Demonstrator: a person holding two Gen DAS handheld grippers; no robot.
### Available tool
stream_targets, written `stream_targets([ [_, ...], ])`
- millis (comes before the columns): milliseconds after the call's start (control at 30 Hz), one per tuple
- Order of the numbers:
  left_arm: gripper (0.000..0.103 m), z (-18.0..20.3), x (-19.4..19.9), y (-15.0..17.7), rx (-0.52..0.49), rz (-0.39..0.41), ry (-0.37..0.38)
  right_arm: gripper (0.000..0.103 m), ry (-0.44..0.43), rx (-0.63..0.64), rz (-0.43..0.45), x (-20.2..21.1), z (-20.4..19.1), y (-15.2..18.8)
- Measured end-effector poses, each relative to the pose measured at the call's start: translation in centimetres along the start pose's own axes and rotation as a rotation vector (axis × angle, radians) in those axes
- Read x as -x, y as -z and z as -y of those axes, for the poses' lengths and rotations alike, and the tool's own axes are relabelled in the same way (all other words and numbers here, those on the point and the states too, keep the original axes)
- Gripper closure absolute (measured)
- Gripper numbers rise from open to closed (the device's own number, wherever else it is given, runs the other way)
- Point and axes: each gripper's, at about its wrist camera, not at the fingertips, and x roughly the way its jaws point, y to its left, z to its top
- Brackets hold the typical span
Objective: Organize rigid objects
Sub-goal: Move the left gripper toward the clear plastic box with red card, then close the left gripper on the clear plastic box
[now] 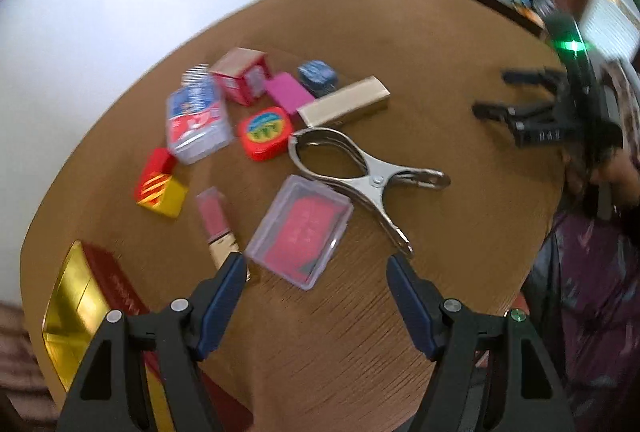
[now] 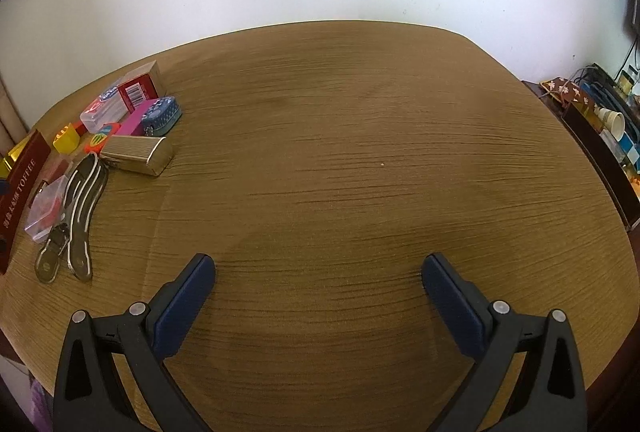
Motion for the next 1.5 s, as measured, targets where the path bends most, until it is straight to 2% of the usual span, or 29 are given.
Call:
stream_targets([
  [200, 0.029, -0.3, -2.9, -1.6, -0.106, -0.100, 0.045, 0.000, -0.001, 0.001, 0.002, -0.2, -0.1, 0.1],
  [433, 0.029, -2.5, -5.0, -2.7, -0.123, -0.155, 0.115, 0.000, -0.007, 0.008, -0.004, -0.4, -0.1, -0.1],
  [533, 0.029, -3.3, -5.9, -2.8, -0.127, -0.180, 0.100, 0.000, -0.011, 0.010, -0.004, -0.4, 0.1, -0.1],
  [600, 0.029, -3.6, -6.5, -3.0, -0.126, -0.197, 0.128, 0.000, -0.012, 0.007, -0.003, -0.5, 0.2, -0.1],
  [700, 0.029, -3.6, -7.6, -2.9, -0.142, -0.201, 0.131, 0.000, -0.013, 0.008, -0.003, -0.5, 0.2, -0.1],
  [733, 0.035, -3.7, -7.7, -2.9, -0.136, -0.189, 0.151, 0.000, -0.014, 0.008, -0.002, -0.5, 0.2, -0.1],
  [767, 0.046, -3.8, -7.5, -2.6, -0.123, -0.179, 0.169, 0.000, -0.013, 0.006, -0.002, -0.6, 0.2, -0.2],
  [967, 0.047, -4.6, -7.0, -1.5, 0.007, -0.123, 0.147, 0.000, -0.002, 0.014, -0.007, -0.6, -0.2, -0.3],
  [1133, 0.047, -4.0, -3.6, 1.5, 0.158, -0.028, 0.091, 0.000, -0.024, 0.023, -0.006, -0.5, -0.4, -0.2],
  [1200, 0.047, -4.3, -1.8, 3.5, 0.283, 0.025, 0.079, 0.000, -0.062, 0.036, -0.012, -0.1, -0.8, -0.2],
  [1333, 0.046, -4.8, 0.9, 7.5, 0.502, 0.079, 0.064, 0.001, -0.178, 0.082, -0.001, 2.2, -3.4, -1.5],
  [1400, 0.046, -4.3, 1.7, 8.5, 0.593, 0.099, 0.078, 0.001, -0.210, 0.145, -0.010, 3.1, -5.8, -2.2],
  [1500, 0.046, -3.3, 3.1, 9.1, 0.691, 0.126, 0.053, 0.001, -0.306, 0.208, -0.061, 3.7, -9.5, -3.4],
])
